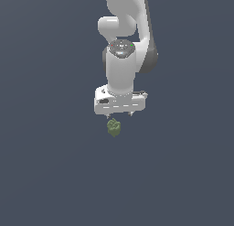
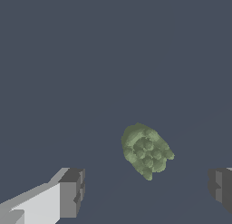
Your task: Pick up the object and move it to a goal position.
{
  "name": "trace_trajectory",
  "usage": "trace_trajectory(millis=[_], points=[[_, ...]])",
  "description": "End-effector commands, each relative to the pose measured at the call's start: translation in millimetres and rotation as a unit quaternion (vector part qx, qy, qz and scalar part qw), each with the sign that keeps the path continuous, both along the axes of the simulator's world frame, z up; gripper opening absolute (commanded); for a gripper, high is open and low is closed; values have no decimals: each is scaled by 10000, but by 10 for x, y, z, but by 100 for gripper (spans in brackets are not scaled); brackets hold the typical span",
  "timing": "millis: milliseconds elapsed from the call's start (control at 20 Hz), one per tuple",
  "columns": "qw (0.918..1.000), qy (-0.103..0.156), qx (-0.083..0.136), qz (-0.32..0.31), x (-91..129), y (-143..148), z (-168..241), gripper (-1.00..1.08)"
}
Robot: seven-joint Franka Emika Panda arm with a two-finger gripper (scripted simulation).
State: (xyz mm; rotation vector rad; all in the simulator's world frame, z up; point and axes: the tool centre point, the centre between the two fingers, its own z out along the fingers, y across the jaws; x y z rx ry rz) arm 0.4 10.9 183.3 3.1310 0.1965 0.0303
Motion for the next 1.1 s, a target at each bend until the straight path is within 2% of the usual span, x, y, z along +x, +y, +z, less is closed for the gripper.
trace_trajectory(millis=[0,250,500,750,1050], points=[[9998,7,-6,178,-4,-16,-29,100],[9978,23,-18,665,-17,-55,-107,100],[9917,42,-29,1283,-34,-103,-204,100],[9816,61,-35,1910,-54,-151,-303,100],[9643,80,-34,2645,-79,-204,-418,100]])
